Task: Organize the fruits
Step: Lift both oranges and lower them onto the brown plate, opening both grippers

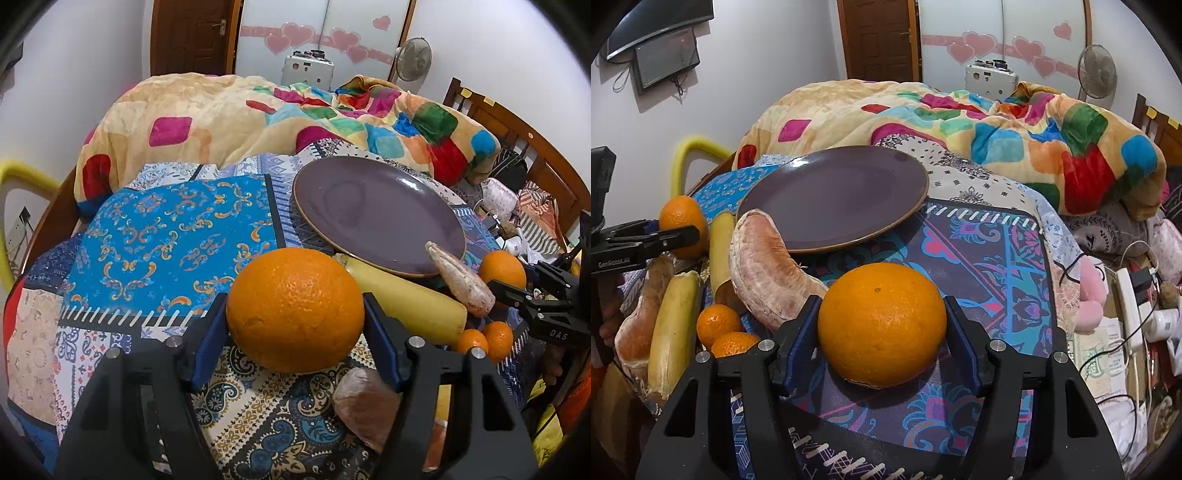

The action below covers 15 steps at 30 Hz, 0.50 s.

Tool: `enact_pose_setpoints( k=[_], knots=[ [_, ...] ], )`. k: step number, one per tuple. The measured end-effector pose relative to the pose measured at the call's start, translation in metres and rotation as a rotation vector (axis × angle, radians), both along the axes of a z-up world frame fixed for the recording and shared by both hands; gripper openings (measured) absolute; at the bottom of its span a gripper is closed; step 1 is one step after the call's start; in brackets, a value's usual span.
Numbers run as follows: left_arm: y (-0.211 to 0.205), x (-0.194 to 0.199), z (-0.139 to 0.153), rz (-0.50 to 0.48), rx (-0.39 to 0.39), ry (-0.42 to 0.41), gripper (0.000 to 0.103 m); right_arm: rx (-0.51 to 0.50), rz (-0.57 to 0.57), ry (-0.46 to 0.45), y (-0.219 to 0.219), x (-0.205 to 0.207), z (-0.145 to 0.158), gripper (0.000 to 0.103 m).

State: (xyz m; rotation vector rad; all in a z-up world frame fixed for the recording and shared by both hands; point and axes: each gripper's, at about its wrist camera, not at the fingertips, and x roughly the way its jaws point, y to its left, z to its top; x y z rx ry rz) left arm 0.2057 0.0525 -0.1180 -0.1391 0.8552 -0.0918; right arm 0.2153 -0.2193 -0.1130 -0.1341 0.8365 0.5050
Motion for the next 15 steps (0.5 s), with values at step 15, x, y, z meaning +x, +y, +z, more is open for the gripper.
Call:
enact_pose_setpoints(
  k=[15],
  knots=[
    [-0.010,0.004,0.058,-0.002,0.044,-0.118,0.069,0.046,-0.023,-0.146,0.000,0.003,0.059,0.061]
  ],
)
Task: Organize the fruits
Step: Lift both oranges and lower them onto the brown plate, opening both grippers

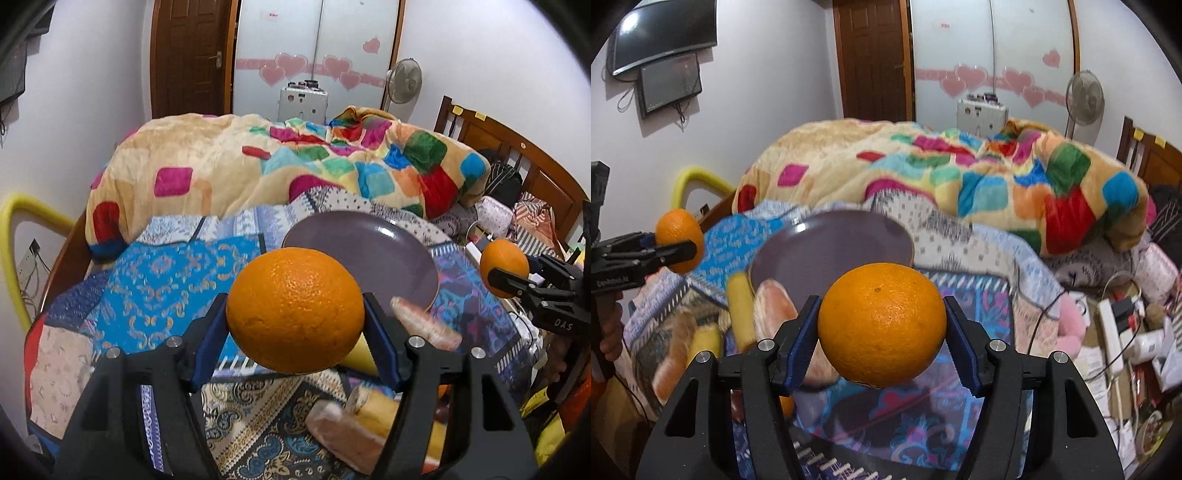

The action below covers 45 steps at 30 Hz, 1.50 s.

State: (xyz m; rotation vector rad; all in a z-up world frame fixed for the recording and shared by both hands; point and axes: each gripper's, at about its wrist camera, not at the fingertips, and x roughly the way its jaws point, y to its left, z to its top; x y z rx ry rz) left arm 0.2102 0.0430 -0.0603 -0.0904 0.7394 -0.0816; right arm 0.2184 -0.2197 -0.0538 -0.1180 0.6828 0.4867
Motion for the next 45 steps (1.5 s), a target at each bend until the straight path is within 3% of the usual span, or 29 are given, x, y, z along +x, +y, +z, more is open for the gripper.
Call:
enact_pose_setpoints(
  k=[9,18,36,45],
  knots=[
    [-0.012,0.031,0.020,-0.017,0.025,-0.026,0.069,0.011,0.005,-0.061,0.015,0.023,0.022,0.061],
    [-0.022,0.069,0.016,-0.043,0.043,0.006,0.069,-0.006,-0.008,-0.033,0.033,0.062,0.008,0.061],
    [-0.031,0.156,-0.040,-0.076,0.044,0.249,0.069,-0.127,0.036,0.117,0.063,0.112,-0.047,0.061],
    [-0.036,0.172,-0.055,-0.091,0.041,0.299,0.069,-0.160,0.064,0.140,0.073,0.118,-0.057,0.062]
  ],
)
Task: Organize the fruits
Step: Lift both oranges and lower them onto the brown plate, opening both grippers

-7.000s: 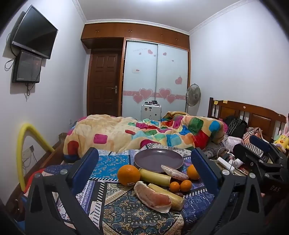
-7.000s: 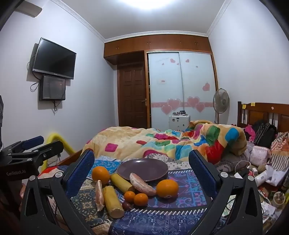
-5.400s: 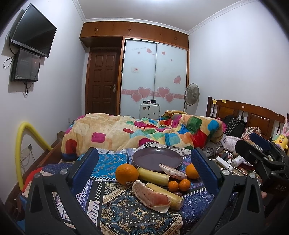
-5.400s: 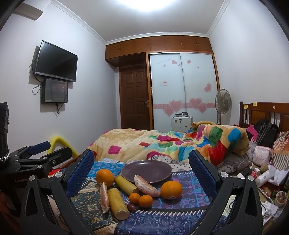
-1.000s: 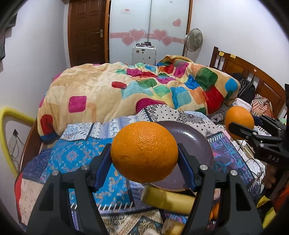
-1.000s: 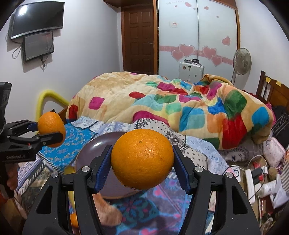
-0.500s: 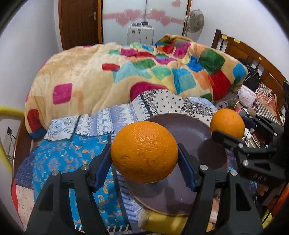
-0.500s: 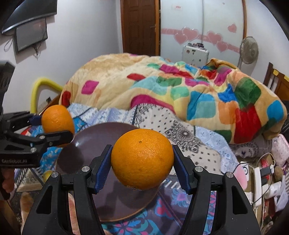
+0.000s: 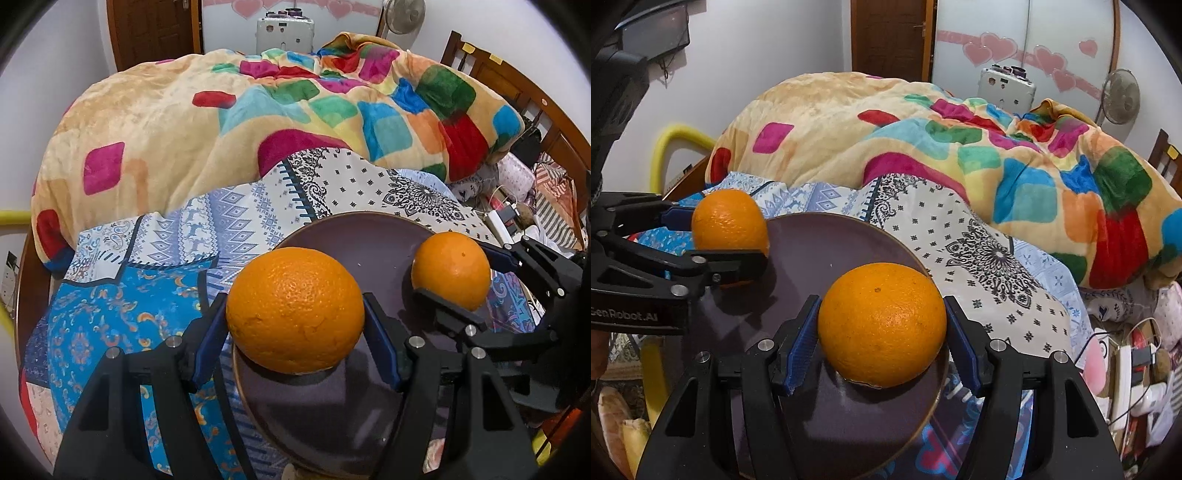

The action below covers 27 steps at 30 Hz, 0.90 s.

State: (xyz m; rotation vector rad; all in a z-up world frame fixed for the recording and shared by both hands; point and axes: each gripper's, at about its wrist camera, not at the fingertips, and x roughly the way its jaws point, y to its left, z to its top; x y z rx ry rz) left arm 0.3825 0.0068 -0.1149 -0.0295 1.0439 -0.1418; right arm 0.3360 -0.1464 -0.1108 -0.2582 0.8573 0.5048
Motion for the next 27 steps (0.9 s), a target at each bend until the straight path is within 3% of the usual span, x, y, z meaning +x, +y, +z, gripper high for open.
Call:
enact_pose_setpoints(
  k=[7,12,17,21,27],
  knots=[
    [-0.003,0.002,0.001,-0.009,0.007,-0.036,0.070,0.005,0.005,0.002,0.001,0.000,0.000,0.062],
    [-0.003,-0.005,0.014,0.000,0.007,-0.094,0.085,0.024,-0.001,-0.019,0.000,-0.005,0.010,0.075],
    [0.008,-0.017,0.031,0.033,-0.024,-0.118,0.085,0.051,-0.026,-0.048,-0.008,-0.018,0.026,0.076],
    [0.013,-0.040,0.047,0.065,-0.033,-0.148,0.085,0.077,-0.042,-0.058,-0.017,-0.033,0.037,0.076],
    [0.013,-0.092,0.067,0.066,0.030,-0.198,0.086,0.098,-0.058,-0.098,-0.033,-0.069,0.059,0.077]
  ],
)
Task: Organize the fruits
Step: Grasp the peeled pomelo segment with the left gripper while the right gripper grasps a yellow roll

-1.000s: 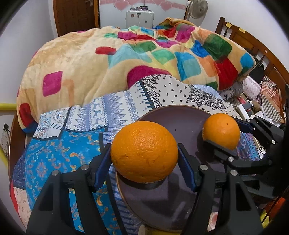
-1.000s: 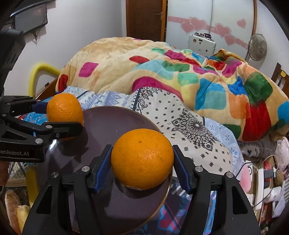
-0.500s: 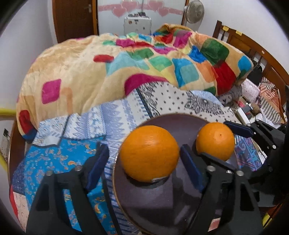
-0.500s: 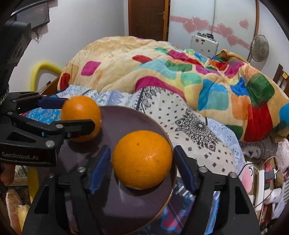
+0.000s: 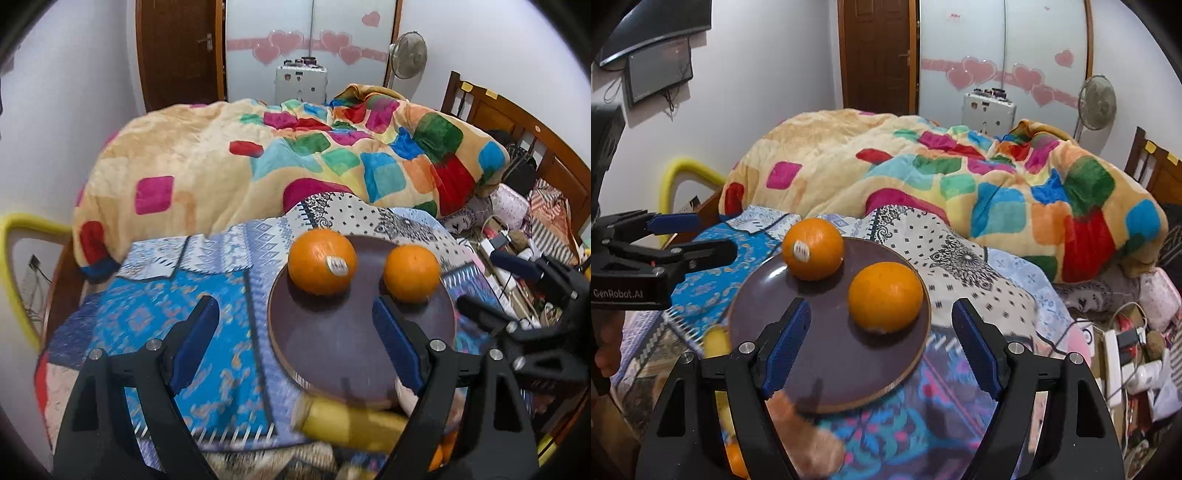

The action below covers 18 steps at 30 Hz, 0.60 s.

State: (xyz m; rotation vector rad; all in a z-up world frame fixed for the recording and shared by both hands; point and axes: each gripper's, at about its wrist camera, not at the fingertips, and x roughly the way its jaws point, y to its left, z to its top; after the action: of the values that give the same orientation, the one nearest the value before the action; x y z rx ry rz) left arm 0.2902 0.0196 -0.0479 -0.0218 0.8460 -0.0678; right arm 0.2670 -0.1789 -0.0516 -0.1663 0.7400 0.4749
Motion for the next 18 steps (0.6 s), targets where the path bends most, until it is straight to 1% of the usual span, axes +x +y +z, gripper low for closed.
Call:
enact_pose_setpoints(
  k=[4,6,9,13,18],
  knots=[
    [0.000,-0.039,0.007,-0.005,-0.001,-0.013,0.088,0.009,0.000,-0.033,-0.008,-0.030,0.012,0.077],
    [0.000,-0.054,0.008,0.003,-0.012,-0.013,0.089,0.013,-0.001,-0.046,-0.012,-0.044,0.015,0.080],
    [-0.002,-0.078,0.005,0.004,-0.025,-0.007,0.090,-0.004,0.005,-0.071,-0.012,-0.067,0.016,0.081],
    [-0.012,-0.105,-0.006,-0.001,-0.017,0.012,0.090,-0.010,0.025,-0.085,-0.009,-0.092,0.014,0.081],
    [-0.027,-0.136,-0.028,-0.028,-0.012,0.030,0.090,-0.006,0.050,-0.086,-0.004,-0.117,0.005,0.081]
  ],
)
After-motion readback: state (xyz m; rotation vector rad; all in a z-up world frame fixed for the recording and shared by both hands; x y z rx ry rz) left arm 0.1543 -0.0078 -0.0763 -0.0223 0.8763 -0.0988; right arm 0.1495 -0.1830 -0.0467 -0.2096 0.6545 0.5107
